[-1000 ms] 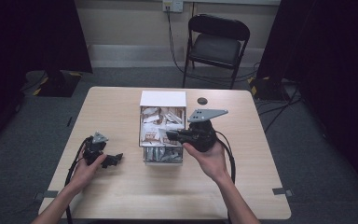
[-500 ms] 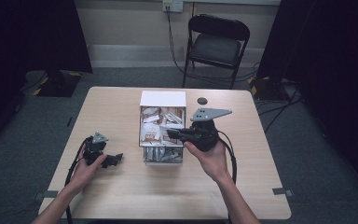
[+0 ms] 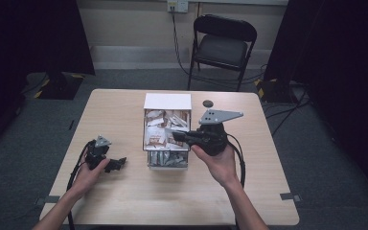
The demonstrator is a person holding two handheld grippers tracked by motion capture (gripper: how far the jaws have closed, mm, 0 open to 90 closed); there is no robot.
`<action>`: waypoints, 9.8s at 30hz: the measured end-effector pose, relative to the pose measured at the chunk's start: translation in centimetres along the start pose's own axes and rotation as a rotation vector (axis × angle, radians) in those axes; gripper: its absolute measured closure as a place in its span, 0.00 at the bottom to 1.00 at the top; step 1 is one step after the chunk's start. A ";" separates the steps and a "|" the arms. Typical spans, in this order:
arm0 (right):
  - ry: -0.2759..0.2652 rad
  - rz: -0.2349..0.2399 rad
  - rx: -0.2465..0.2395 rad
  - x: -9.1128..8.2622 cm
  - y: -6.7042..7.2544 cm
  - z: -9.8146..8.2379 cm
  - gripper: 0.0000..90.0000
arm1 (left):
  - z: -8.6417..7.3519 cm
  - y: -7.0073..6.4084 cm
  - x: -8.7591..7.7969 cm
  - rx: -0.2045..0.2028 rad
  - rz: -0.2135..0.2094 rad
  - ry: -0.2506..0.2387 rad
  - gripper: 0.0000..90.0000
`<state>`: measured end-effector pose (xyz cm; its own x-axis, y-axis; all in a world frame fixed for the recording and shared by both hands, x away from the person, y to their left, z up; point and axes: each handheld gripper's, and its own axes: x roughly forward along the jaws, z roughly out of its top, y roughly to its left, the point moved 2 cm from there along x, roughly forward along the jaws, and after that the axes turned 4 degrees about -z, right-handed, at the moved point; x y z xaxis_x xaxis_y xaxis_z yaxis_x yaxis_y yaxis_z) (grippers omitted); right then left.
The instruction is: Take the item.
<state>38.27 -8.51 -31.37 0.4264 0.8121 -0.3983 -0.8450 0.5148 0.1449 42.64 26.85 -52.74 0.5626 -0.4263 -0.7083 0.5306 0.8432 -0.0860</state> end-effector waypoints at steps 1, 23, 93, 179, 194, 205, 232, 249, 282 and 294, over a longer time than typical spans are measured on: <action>-0.005 -0.003 -0.001 -0.2 0.0 0.1 1.00 | 0.0 0.0 0.0 0.000 0.000 0.000 0.00; -0.032 -0.059 -0.003 -3.3 -0.2 0.2 1.00 | 0.0 0.0 0.0 -0.001 0.000 0.000 0.00; 0.043 -0.222 0.134 -4.7 -7.0 -5.4 1.00 | 0.0 0.0 0.0 -0.001 0.000 0.000 0.00; 0.339 -0.229 0.270 5.6 -11.8 -16.0 0.99 | 0.0 0.0 0.0 0.000 0.000 0.000 0.00; 0.358 -0.249 0.271 5.7 -12.3 -16.7 0.95 | 0.0 0.0 0.0 0.000 0.000 0.000 0.00; 0.364 -0.304 0.272 5.7 -12.5 -17.0 0.79 | 0.0 0.0 0.0 0.000 0.000 0.000 0.00; 0.282 -0.345 0.303 4.8 -12.9 -16.0 0.29 | 0.0 0.0 0.0 0.000 0.000 0.000 0.00; 0.224 -0.333 0.277 1.5 -11.0 -14.0 0.20 | 0.0 0.0 0.0 -0.001 0.000 0.000 0.00; 0.305 -0.690 0.407 -8.1 -14.4 -19.9 0.16 | 0.0 0.0 -0.1 0.004 0.001 0.005 0.00; 0.359 -0.850 0.433 -8.1 -15.3 -22.6 0.16 | -0.1 -0.1 -0.1 -0.005 0.008 -0.001 0.00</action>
<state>40.46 -29.19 -50.79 0.6488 0.0372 -0.7600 -0.0874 0.9958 -0.0258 42.46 26.87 -52.72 0.5677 -0.4195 -0.7084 0.5224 0.8486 -0.0839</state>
